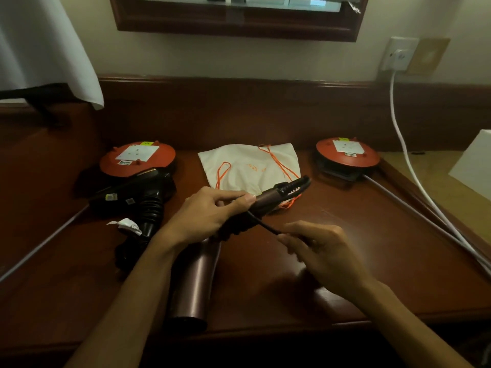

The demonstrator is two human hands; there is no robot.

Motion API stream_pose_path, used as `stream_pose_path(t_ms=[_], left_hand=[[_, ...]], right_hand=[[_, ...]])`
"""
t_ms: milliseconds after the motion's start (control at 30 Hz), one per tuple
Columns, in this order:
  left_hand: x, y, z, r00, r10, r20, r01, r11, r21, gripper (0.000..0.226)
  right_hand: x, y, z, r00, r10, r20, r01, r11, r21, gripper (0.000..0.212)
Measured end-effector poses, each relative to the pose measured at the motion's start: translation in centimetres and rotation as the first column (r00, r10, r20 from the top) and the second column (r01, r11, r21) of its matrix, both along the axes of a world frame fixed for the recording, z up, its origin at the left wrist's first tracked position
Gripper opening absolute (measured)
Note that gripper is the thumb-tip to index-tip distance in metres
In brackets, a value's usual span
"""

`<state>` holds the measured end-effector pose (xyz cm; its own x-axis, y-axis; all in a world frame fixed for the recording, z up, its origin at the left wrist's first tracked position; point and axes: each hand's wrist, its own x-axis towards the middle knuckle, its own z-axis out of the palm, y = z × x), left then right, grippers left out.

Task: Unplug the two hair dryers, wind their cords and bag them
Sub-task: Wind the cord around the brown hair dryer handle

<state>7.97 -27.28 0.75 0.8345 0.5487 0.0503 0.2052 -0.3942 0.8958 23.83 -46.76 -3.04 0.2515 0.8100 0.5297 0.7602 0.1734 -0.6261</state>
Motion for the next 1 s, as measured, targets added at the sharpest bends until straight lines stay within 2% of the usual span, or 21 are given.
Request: stream_pose_path(t_ms=[67,167,233,300,333,400,533,633,800,900,1000], left_hand=[[-0.8,0.0,-0.1,0.999,-0.04,0.023,0.04,0.999,0.02,0.041],[-1.4,-0.6,-0.1,0.995,-0.089,0.038,0.087,0.995,0.058,0.033],[-1.7,-0.8,0.0,0.991,-0.128,0.037,0.124,0.988,0.088,0.04],[-1.9,-1.0,-0.1,0.988,-0.152,-0.013,0.153,0.981,0.118,0.052],[-1.8,-0.9,-0.2,0.989,-0.138,-0.05,0.145,0.972,0.182,0.059],[-1.7,-0.9,-0.6,0.986,-0.102,-0.131,0.141,0.929,0.342,0.066],[-1.1,-2.5,-0.3,0.969,-0.076,-0.234,0.185,0.851,0.491,0.054],[-0.2,-3.8,-0.1,0.941,-0.053,-0.334,0.254,0.764,0.593,0.06],[1.2,-4.7,-0.2,0.904,0.042,-0.425,0.269,0.717,0.643,0.074],[1.8,-4.4,-0.3,0.888,0.086,-0.452,0.247,0.74,0.626,0.074],[2.0,-3.8,-0.1,0.899,0.006,-0.438,0.271,0.778,0.567,0.062]], right_hand=[[0.8,0.3,0.4,0.999,0.004,0.044,0.002,0.99,-0.144,0.024],[1.6,1.2,1.7,0.961,0.076,0.264,0.026,0.932,-0.362,0.054],[2.4,2.2,2.5,0.94,0.093,0.328,0.068,0.892,-0.448,0.039],[3.6,3.4,3.7,0.952,0.107,0.286,0.084,0.81,-0.58,0.015],[4.1,4.1,4.3,0.953,0.112,0.28,0.091,0.78,-0.62,0.009],[4.6,5.1,5.5,0.934,0.121,0.335,0.133,0.754,-0.644,0.009],[4.0,5.6,7.8,0.891,0.142,0.431,0.222,0.693,-0.686,0.039],[3.5,6.0,8.8,0.887,0.151,0.436,0.223,0.686,-0.692,0.048],[1.0,5.9,9.6,0.791,0.131,0.598,0.34,0.718,-0.608,0.039],[-0.2,4.8,10.1,0.827,0.16,0.538,0.316,0.66,-0.682,0.025],[-0.6,3.6,10.2,0.877,0.149,0.457,0.246,0.679,-0.692,0.013]])
